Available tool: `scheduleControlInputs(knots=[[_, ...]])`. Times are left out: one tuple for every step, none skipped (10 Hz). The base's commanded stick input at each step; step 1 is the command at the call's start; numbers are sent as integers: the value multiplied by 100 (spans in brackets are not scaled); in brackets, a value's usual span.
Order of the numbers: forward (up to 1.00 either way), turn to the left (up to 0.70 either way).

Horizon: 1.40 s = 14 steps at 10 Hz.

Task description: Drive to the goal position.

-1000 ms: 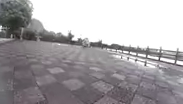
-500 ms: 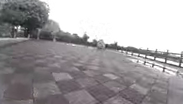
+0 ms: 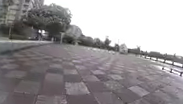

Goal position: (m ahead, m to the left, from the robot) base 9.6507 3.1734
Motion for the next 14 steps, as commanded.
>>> scheduleControlInputs(knots=[[85, 1], [85, 1], [85, 1], [85, 1], [85, 28], [85, 31], [85, 27], [85, 1], [85, 1], [85, 1], [85, 1], [85, 1], [85, 1], [85, 1]])
